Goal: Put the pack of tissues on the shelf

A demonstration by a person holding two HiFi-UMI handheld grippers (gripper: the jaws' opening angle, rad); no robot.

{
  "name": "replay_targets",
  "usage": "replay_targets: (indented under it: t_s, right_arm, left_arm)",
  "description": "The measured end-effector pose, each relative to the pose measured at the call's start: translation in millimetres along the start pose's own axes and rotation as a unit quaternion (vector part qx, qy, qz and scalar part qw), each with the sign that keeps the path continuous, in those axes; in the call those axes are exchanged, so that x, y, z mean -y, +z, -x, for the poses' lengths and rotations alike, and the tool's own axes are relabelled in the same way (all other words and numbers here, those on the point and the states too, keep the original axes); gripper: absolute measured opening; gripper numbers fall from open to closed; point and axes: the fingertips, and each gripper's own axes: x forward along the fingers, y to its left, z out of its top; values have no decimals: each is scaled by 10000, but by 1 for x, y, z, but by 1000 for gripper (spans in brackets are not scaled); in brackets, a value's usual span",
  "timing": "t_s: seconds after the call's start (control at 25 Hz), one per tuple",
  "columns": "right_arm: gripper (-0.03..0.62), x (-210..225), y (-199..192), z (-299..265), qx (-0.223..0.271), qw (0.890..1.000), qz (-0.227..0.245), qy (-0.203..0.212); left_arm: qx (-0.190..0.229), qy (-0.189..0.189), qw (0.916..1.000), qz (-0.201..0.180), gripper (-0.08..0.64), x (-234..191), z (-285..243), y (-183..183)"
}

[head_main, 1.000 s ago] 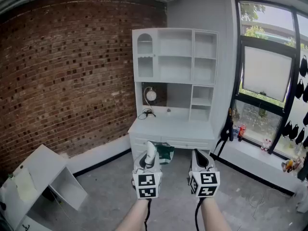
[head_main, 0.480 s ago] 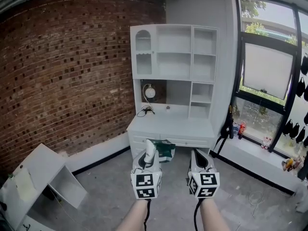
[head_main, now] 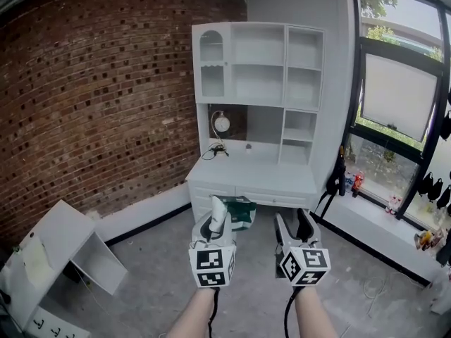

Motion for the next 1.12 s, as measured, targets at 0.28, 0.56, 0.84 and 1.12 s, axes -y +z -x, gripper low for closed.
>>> replay_targets:
  t_s: [0.28, 0.56, 0.84, 1.12]
  right_arm:
    - [268, 13, -18, -29, -81, 9999, -126, -81]
    - [272, 30, -33, -95, -89, 9997, -136, -192]
    - [272, 40, -41, -158, -27, 9995, -89, -301]
    - [272, 83, -65, -196, -253, 9987, -106, -422]
  left_arm:
    - [-41, -73, 9999, 59, 103, -15, -31, -9]
    - [94, -176, 9997, 120, 103, -46, -98, -12]
    - [167, -313, 9993, 137, 103, -73, -164, -16]
    - [92, -397, 9990, 202, 103, -72, -220, -33]
